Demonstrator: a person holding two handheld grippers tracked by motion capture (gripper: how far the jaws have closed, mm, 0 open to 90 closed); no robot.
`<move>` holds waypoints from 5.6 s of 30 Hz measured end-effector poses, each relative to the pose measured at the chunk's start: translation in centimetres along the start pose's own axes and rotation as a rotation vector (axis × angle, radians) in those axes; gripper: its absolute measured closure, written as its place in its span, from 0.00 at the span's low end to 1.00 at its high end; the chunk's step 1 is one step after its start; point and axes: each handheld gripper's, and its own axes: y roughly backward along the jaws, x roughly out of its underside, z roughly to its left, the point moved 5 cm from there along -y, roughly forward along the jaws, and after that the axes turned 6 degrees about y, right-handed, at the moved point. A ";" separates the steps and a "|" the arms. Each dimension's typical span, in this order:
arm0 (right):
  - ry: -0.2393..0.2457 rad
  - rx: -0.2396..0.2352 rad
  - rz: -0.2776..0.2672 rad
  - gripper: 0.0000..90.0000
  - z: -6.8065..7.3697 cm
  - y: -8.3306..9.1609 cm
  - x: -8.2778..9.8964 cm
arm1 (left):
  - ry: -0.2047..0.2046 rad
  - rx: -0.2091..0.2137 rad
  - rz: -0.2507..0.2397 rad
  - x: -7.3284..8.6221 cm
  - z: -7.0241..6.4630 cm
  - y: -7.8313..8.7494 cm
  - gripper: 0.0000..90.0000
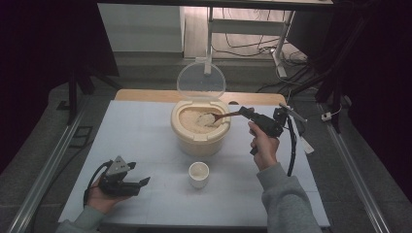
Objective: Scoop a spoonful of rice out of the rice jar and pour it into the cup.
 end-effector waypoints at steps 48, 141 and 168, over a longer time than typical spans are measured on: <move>-0.065 -0.102 0.028 0.92 1.0 2.3 0.3 | 0.004 -0.005 0.003 0.0 0.2 0.0 0.26; 0.275 -0.032 0.300 0.92 2.0 3.6 8.2 | 0.001 -0.008 0.015 0.0 0.3 -0.3 0.25; 0.537 -0.055 0.265 0.92 4.4 4.4 8.2 | 0.003 -0.008 0.014 0.0 0.4 -0.2 0.25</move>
